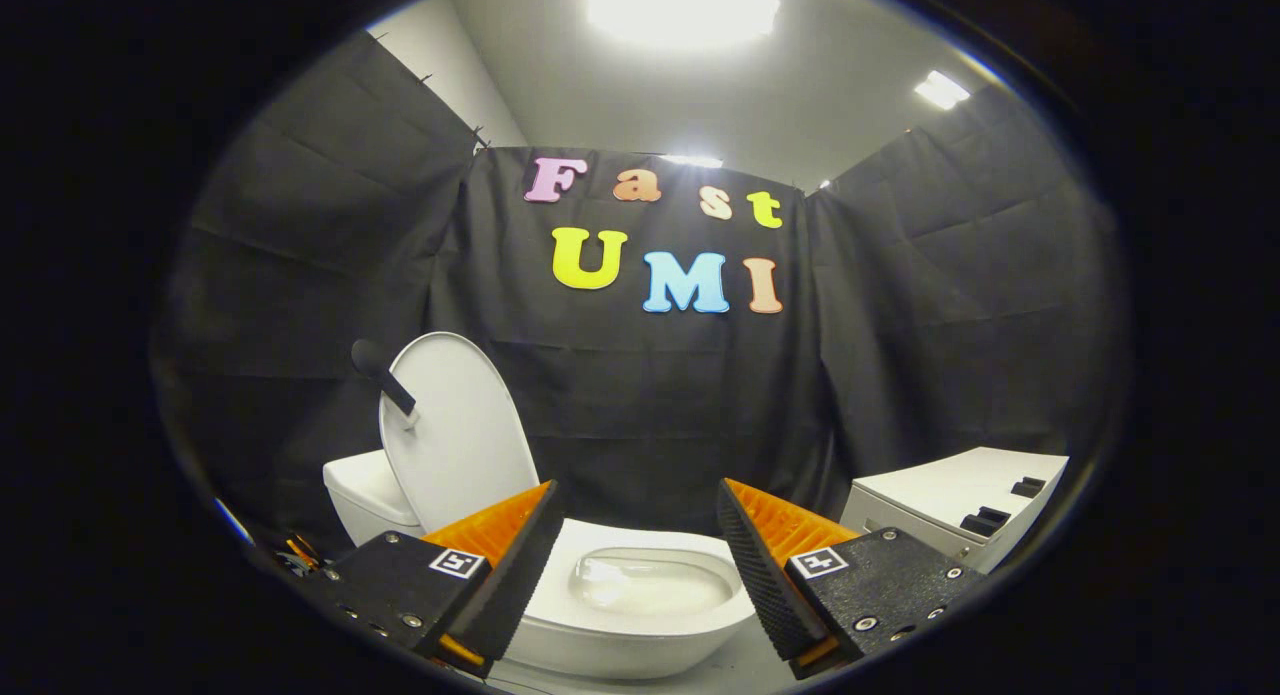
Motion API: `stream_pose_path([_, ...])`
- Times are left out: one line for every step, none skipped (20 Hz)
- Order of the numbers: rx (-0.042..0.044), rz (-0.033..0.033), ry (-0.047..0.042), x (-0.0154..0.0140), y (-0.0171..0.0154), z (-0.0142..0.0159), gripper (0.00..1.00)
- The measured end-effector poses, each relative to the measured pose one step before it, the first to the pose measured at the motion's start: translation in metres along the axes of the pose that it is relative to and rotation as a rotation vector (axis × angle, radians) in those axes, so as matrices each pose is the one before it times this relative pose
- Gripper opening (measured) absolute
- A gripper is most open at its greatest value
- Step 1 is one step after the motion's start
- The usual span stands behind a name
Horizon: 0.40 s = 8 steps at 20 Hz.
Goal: Open the toilet lid.
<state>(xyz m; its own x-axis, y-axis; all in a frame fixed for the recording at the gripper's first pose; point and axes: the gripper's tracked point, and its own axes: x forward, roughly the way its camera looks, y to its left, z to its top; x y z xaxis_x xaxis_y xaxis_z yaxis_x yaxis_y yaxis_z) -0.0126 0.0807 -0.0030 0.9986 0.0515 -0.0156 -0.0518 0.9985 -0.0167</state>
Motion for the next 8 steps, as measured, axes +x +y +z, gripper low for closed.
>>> stream_pose_path([0.00466,0.00025,0.00070,0.00020,-0.00001,0.00009,0.95])
stream_pose_path([0.00337,-0.00302,-0.00018,0.00040,-0.00241,-0.00001,0.95])
stream_pose_path([0.00278,-0.00121,-0.00098,0.00111,-0.00061,0.00145,0.95])
stream_pose_path([0.00309,0.00218,0.00023,-0.00026,0.00082,0.00002,0.95])
stream_pose_path([0.00401,0.00271,-0.00032,-0.00135,0.00105,0.00066,0.95])
stream_pose_path([0.00507,0.00379,-0.00140,-0.00146,0.00017,0.00103,0.95])
stream_pose_path([0.00399,0.00406,-0.00357,-0.00127,0.00137,0.00133,0.95])
stream_pose_path([-0.00026,0.00372,-0.00417,0.00028,0.00083,0.00065,0.95])
